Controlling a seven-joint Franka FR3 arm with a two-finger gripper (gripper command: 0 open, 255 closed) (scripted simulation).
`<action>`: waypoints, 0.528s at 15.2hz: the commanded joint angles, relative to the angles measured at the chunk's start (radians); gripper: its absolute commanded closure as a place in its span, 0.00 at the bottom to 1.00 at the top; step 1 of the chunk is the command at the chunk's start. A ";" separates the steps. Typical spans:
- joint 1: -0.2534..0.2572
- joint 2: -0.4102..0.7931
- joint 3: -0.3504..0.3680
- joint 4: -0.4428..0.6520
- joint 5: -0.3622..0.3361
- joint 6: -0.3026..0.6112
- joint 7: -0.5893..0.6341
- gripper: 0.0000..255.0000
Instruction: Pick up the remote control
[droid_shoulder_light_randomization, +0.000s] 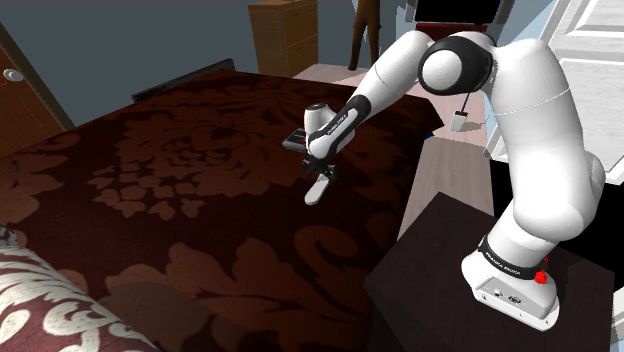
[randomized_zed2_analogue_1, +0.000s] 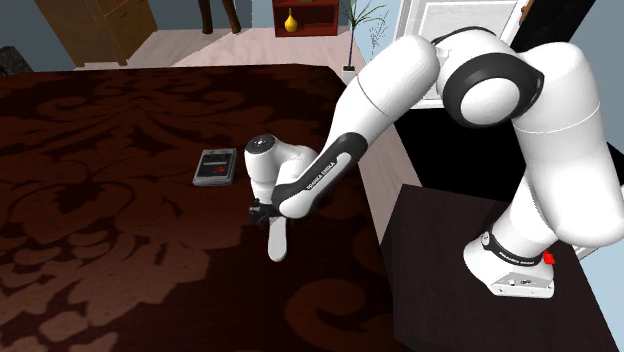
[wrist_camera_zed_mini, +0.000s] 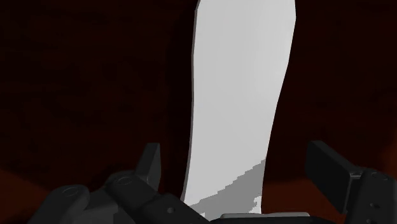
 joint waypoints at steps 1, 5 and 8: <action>0.002 0.025 -0.004 0.006 -0.003 0.020 0.003 0.00; 0.002 0.030 -0.004 0.006 -0.004 0.024 0.003 1.00; 0.003 0.030 -0.004 0.006 -0.004 0.024 0.003 1.00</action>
